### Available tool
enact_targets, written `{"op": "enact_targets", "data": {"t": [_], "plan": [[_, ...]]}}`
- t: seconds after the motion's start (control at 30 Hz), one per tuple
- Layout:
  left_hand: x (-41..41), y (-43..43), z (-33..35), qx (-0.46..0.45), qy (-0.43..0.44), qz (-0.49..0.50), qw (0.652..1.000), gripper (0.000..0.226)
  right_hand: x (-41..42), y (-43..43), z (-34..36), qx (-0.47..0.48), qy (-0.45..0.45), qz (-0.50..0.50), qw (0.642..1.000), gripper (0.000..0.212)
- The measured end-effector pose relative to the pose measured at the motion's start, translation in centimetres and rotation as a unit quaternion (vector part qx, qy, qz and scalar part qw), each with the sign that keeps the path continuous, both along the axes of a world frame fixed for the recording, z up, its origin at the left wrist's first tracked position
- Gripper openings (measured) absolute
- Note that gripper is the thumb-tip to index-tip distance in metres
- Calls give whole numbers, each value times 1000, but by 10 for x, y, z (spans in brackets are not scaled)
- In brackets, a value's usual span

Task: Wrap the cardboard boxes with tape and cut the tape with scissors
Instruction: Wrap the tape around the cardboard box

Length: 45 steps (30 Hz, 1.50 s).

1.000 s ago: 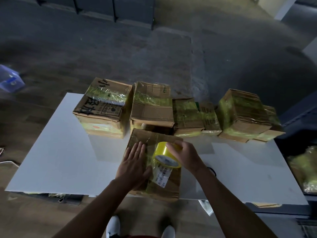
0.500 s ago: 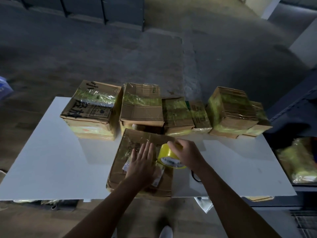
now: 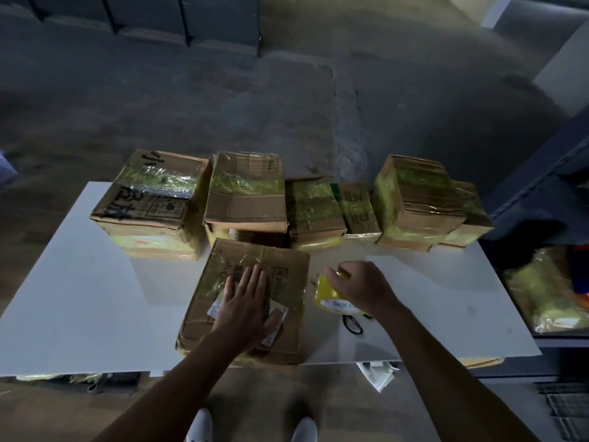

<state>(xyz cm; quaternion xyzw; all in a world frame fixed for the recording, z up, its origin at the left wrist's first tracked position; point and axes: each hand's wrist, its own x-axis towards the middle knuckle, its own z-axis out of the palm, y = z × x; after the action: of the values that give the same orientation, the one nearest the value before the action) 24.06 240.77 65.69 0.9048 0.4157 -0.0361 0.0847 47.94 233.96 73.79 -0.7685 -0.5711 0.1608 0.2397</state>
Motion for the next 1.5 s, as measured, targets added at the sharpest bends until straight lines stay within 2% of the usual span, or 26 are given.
{"op": "enact_targets", "data": {"t": [0.1, 0.27, 0.37, 0.43, 0.67, 0.9, 1.0, 1.13, 1.3, 1.5], "plan": [[-1, 1, 0, 1, -1, 6, 1000, 88, 8, -6, -16, -58, -75, 16, 995, 39], [0, 1, 5, -5, 28, -36, 999, 70, 2, -14, -43, -126, -55, -31, 990, 37], [5, -3, 13, -5, 66, -25, 997, 70, -3, -13, -51, -136, -32, -44, 989, 34], [19, -13, 19, -21, 85, 18, 996, 71, -6, -12, -55, -144, -18, -42, 989, 41], [69, -59, 29, -87, 135, 109, 981, 101, -16, -7, -64, -183, -8, -36, 983, 46], [70, -55, 44, -111, 108, 123, 980, 87, -16, -8, -64, -177, 28, -36, 983, 47], [59, -49, 52, -123, 75, 124, 982, 79, -18, -8, -53, -134, 52, -37, 989, 42], [39, -30, 76, -151, -37, 141, 978, 74, -22, 9, -19, -67, 63, -16, 996, 46], [6, -6, 101, -197, -184, 144, 952, 67, -33, 39, 33, -32, 95, 52, 994, 44], [-27, 1, 112, -181, -292, 159, 926, 58, -46, 61, 67, -45, 171, 126, 976, 38]]}}
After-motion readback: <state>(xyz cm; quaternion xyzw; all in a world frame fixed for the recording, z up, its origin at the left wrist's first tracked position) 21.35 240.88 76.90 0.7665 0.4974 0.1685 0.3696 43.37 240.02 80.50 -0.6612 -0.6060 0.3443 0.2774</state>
